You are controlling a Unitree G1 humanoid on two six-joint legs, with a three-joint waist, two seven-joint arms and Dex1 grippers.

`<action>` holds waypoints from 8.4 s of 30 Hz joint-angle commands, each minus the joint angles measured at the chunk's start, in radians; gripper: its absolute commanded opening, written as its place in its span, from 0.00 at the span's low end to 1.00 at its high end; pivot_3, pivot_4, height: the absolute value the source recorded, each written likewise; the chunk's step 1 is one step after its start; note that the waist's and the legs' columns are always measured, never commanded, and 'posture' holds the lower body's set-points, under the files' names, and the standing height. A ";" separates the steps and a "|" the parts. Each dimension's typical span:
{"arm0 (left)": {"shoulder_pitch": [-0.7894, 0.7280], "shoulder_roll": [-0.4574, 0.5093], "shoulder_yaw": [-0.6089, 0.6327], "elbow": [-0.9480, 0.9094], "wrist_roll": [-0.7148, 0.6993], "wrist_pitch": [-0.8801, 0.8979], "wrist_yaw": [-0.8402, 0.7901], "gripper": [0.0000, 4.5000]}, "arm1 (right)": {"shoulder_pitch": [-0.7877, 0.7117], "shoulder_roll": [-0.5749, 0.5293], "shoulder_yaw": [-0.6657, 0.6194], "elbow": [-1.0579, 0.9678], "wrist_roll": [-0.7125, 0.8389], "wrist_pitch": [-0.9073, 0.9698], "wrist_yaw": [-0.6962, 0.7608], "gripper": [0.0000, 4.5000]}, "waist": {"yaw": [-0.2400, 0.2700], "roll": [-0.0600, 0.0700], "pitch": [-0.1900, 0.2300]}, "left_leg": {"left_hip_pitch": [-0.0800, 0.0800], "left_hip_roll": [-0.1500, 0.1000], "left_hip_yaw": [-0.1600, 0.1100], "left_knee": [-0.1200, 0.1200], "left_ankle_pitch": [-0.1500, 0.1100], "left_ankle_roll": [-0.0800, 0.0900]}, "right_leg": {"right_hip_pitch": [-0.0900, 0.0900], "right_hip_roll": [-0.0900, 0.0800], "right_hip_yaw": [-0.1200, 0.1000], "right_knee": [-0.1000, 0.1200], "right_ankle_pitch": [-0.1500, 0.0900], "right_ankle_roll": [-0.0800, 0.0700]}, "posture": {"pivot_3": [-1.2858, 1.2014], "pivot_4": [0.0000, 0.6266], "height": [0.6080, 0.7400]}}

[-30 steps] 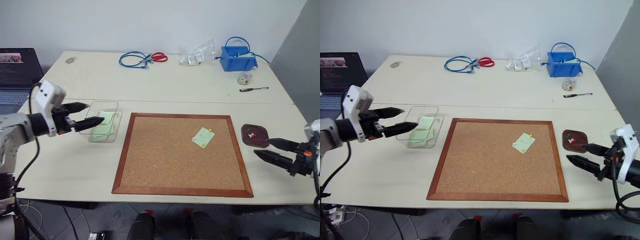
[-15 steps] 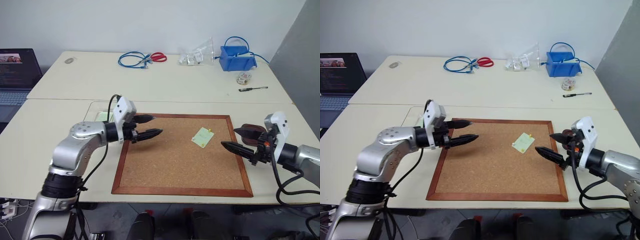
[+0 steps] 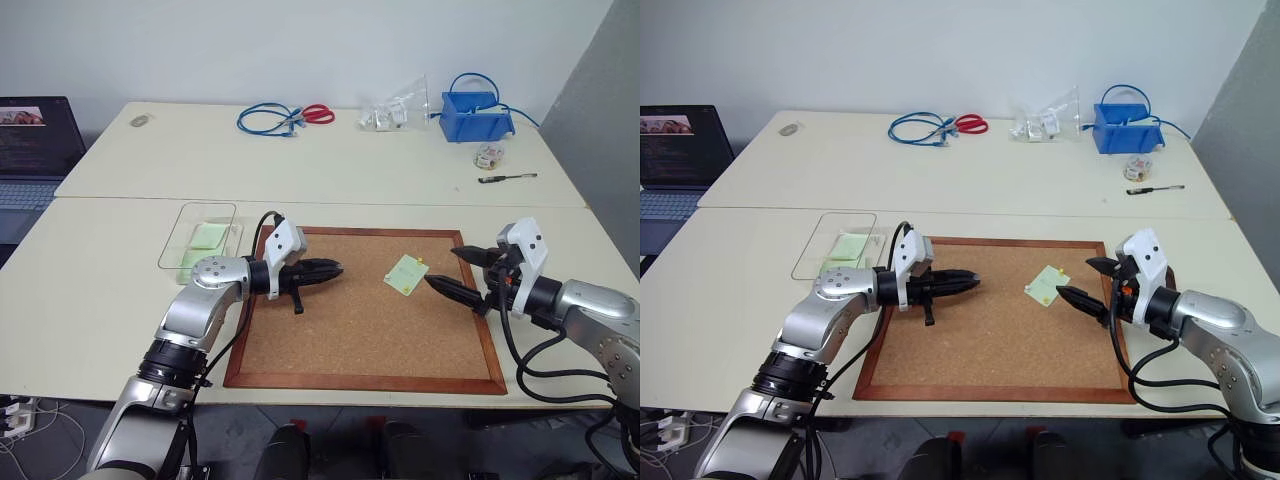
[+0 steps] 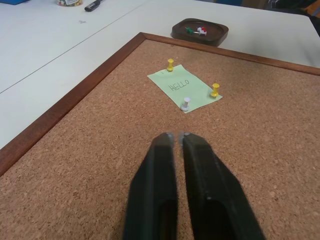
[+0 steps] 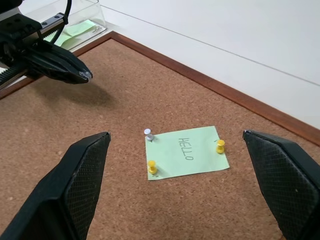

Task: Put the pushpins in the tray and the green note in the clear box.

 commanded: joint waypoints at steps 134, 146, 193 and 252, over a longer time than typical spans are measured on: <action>0.029 0.037 -0.211 0.139 0.233 -0.099 -0.162 0.00 | -0.033 0.190 0.271 0.313 -0.282 -0.381 0.219 0.71 | -0.026 0.011 -0.015 | 0.008 0.001 0.001 -0.003 0.000 0.001 | 0.004 0.002 0.001 0.003 -0.001 -0.001 | 0.52 0.24 1.00; 0.006 0.033 -0.215 0.151 0.236 -0.099 -0.169 0.00 | -0.075 0.236 0.287 0.426 -0.333 -0.459 0.238 0.65 | -0.027 0.011 -0.015 | 0.009 0.001 0.001 -0.002 0.000 0.001 | 0.004 0.002 0.001 0.004 -0.001 -0.001 | 0.52 0.24 1.00; -0.007 0.022 -0.224 0.198 0.247 -0.134 -0.172 0.00 | -0.015 0.172 -0.116 0.174 -0.237 -0.227 -0.084 0.01 | -0.023 0.011 -0.015 | 0.008 0.001 0.000 -0.003 0.000 0.001 | 0.004 0.002 0.000 0.004 -0.001 -0.001 | 0.52 0.24 1.00; -0.016 0.013 -0.236 0.204 0.256 -0.159 -0.204 0.00 | -0.016 0.209 -0.180 0.466 -0.407 -0.267 -0.360 1.00 | -0.021 0.011 -0.016 | 0.009 0.001 0.001 -0.003 0.000 0.001 | 0.004 0.001 0.002 0.003 -0.001 -0.001 | 0.52 0.24 1.00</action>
